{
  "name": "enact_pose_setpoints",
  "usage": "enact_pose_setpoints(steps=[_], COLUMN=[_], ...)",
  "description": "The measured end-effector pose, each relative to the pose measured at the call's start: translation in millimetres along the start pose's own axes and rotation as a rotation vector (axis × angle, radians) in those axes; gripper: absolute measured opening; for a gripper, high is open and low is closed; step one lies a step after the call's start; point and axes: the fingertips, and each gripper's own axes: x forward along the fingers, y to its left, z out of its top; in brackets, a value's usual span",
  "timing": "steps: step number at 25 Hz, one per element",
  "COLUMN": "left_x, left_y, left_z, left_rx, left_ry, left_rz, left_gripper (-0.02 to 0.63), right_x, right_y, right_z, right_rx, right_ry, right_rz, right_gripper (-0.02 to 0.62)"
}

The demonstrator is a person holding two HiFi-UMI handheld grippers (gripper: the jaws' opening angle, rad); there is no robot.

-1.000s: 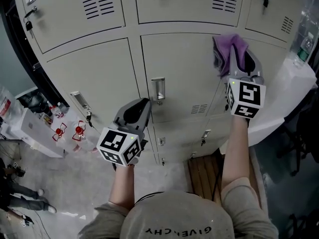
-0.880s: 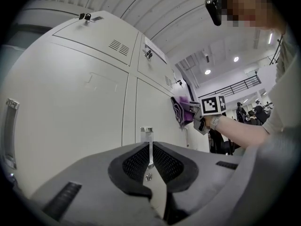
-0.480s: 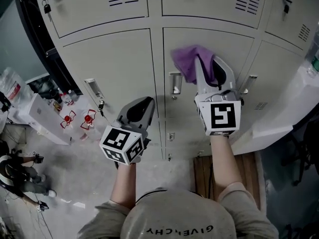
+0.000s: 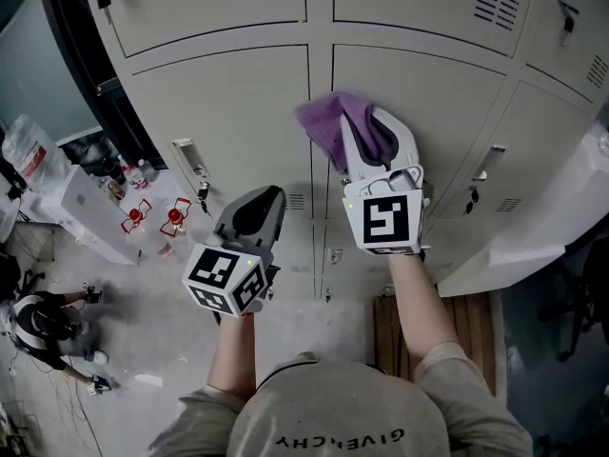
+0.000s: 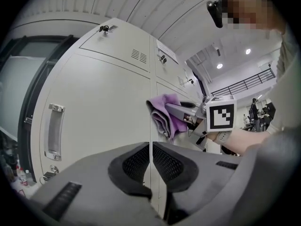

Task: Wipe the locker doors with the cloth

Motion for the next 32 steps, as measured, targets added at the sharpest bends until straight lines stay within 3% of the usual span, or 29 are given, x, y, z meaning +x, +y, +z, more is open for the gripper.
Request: enact_pose_setpoints(steps=[19, 29, 32], left_x=[31.4, 25.1, 19.6], left_y=[-41.5, -43.7, -40.7], left_z=[-9.5, -13.8, -15.9], left_rx=[-0.005, -0.009, -0.013], left_ry=[0.012, 0.025, 0.03], left_rz=[-0.119, -0.119, -0.109], left_gripper=[0.018, 0.018, 0.018], right_x=[-87.4, -116.9, -119.8], right_y=[-140.3, -183.3, -179.5], right_z=[-87.7, -114.6, -106.7], right_rx=[0.022, 0.058, 0.102], right_ry=[0.211, 0.261, 0.218], right_rz=[-0.303, -0.434, -0.449], right_gripper=[0.066, 0.063, 0.063])
